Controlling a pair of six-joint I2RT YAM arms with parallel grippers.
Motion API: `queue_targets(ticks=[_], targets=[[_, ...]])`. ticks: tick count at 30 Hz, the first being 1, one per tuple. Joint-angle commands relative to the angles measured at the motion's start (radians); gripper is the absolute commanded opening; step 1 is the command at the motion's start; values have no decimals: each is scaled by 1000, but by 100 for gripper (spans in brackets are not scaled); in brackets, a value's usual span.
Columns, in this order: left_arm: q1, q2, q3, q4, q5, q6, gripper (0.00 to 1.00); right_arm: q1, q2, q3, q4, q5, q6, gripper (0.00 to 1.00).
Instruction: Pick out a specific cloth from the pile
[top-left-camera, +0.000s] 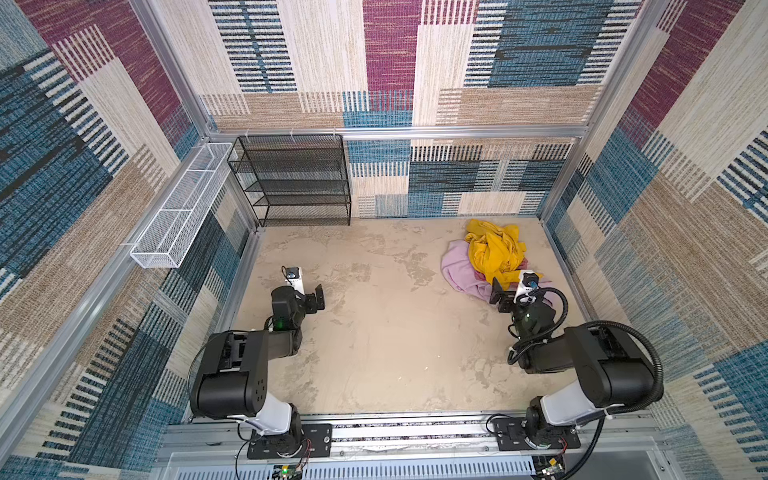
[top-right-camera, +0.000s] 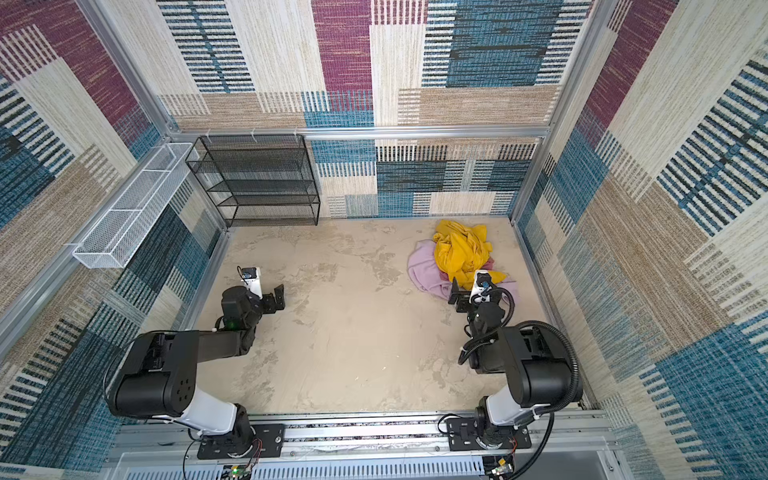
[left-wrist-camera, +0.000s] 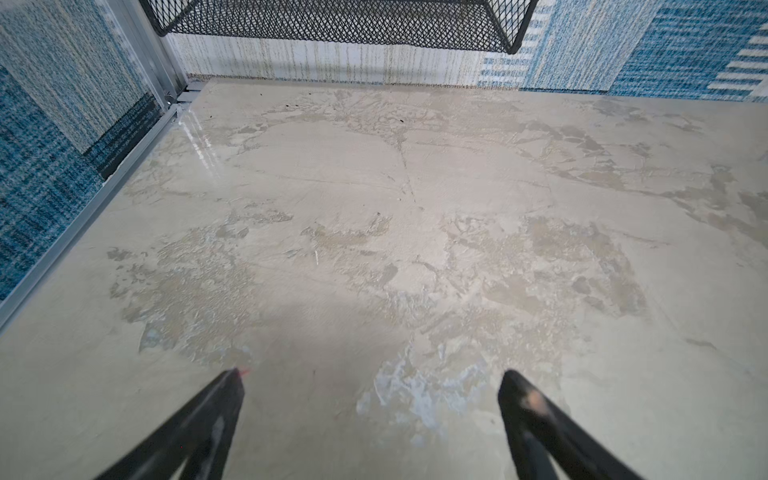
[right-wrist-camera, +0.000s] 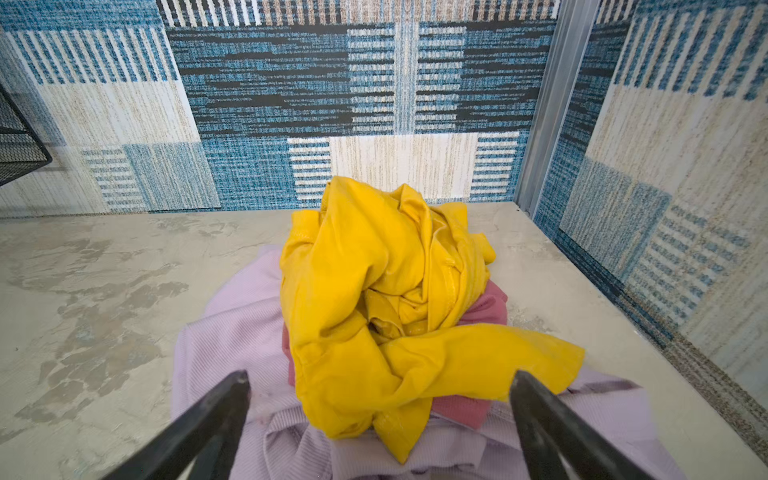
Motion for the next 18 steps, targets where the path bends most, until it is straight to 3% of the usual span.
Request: queue_targets(ticks=[1,18], targets=[[0,-2,3,17,-7,27,99,0,-1,1,36,-7,-8,100],[0,0,4,14,-5,25,99,-2,2,5,30,-12,-6,100]])
